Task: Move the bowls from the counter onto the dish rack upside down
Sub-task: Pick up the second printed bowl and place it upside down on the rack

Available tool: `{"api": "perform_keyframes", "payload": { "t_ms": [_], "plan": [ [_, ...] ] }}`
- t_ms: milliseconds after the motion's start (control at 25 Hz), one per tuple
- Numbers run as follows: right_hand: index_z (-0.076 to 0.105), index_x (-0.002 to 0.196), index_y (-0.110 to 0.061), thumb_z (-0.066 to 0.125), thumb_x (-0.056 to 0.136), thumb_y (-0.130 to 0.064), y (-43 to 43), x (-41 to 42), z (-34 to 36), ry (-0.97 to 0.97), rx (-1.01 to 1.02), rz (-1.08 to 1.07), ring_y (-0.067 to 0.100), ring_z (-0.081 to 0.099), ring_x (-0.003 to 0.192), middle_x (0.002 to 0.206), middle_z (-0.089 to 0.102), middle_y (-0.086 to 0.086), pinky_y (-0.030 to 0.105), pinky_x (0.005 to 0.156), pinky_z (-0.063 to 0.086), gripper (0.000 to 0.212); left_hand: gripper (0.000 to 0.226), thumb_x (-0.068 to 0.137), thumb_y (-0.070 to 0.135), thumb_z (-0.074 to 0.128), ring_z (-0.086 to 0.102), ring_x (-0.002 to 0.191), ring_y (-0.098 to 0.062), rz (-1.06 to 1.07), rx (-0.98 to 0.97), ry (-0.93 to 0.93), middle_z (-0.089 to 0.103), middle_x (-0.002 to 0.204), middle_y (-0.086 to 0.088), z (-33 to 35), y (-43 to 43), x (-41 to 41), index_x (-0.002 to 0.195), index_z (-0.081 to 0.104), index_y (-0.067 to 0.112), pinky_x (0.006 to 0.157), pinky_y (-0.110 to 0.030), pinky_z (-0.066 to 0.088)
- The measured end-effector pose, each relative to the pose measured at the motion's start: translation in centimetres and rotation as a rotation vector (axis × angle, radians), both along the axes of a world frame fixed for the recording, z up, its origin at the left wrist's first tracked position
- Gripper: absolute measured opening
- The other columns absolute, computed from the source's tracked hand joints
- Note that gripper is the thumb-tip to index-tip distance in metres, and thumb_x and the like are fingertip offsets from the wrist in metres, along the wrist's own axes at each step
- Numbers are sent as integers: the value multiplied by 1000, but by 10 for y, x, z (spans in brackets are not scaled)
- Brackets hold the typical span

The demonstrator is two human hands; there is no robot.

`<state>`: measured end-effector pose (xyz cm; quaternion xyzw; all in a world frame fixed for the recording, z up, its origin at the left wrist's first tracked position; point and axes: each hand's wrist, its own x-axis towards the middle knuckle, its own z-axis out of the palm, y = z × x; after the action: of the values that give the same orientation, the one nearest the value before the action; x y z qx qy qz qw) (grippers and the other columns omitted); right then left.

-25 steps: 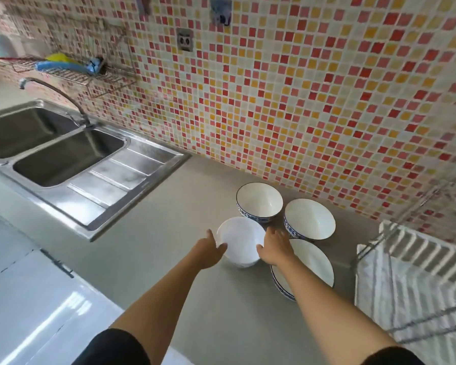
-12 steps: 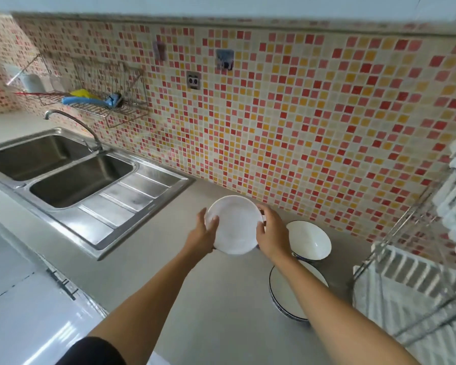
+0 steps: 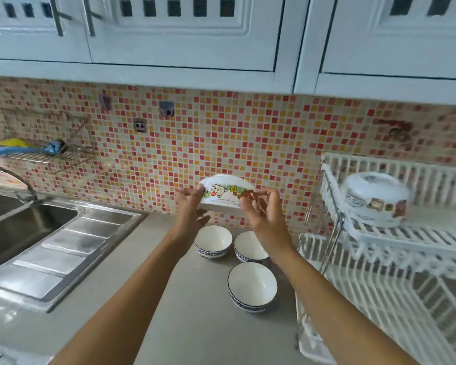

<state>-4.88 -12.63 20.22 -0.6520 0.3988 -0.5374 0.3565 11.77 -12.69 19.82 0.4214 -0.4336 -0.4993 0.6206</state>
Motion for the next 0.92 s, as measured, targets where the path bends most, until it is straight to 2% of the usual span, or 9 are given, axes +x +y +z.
{"api": "perform_keyframes", "payload": {
  "t_ms": [120,200,280,360,400,480,560,760,920],
  "plan": [
    [29,128,-36,63,82,-43,21,-42,38,33,2,72,-1,57,104,115,49,-22,9,76,49,58,37,82,49,47,59,107,-23,-135,-128,-25,62,108,-6,29,2,-29,104,35,22,106,-41,40],
    [27,136,-36,65,73,-51,32,-69,56,80,-53,16,9,54,117,129,47,-16,22,91,50,75,52,74,64,45,59,112,-21,-192,-176,-162,60,114,-5,44,4,-49,109,36,27,107,-40,40],
    [33,131,-41,70,71,-50,42,-97,69,98,-139,-64,16,51,124,138,44,-5,33,100,49,71,72,67,76,45,58,113,-13,-232,-251,-346,51,128,-4,60,6,-76,120,31,30,97,-28,49],
    [33,131,-41,73,69,-47,50,-129,79,102,-196,-138,16,48,127,139,43,-1,32,102,47,74,78,65,74,50,57,106,-2,-254,-382,-477,44,128,3,78,11,-107,127,27,32,76,-12,54],
    [33,134,-38,75,67,-48,53,-147,84,114,-222,-172,14,47,128,140,44,-2,30,102,46,79,85,61,76,54,56,106,2,-257,-444,-535,42,126,7,85,11,-123,129,26,34,75,-11,54],
    [32,137,-37,79,62,-49,55,-185,93,151,-255,-227,10,44,130,142,42,-5,27,102,43,89,100,59,76,61,46,126,-2,-233,-510,-682,34,141,6,95,9,-154,140,20,36,100,-31,49],
    [32,135,-41,83,57,-45,53,-219,96,176,-232,-247,7,41,133,146,39,-7,25,105,41,93,112,63,63,68,27,141,-18,-206,-552,-826,15,158,0,97,5,-180,149,4,32,114,-43,26],
    [27,142,-34,89,50,-36,40,-286,92,426,-135,-297,3,38,128,142,38,-13,23,106,36,110,122,65,51,78,22,142,-24,-229,-515,-1058,11,157,-3,95,-7,-245,149,-8,33,115,-42,22],
    [17,146,-32,91,52,-37,17,-311,73,700,-121,-317,11,28,135,150,25,-6,40,116,27,119,132,65,43,81,25,142,-32,-259,-386,-1272,-2,157,-11,80,-11,-277,148,-20,28,113,-42,28]
  ]
}}
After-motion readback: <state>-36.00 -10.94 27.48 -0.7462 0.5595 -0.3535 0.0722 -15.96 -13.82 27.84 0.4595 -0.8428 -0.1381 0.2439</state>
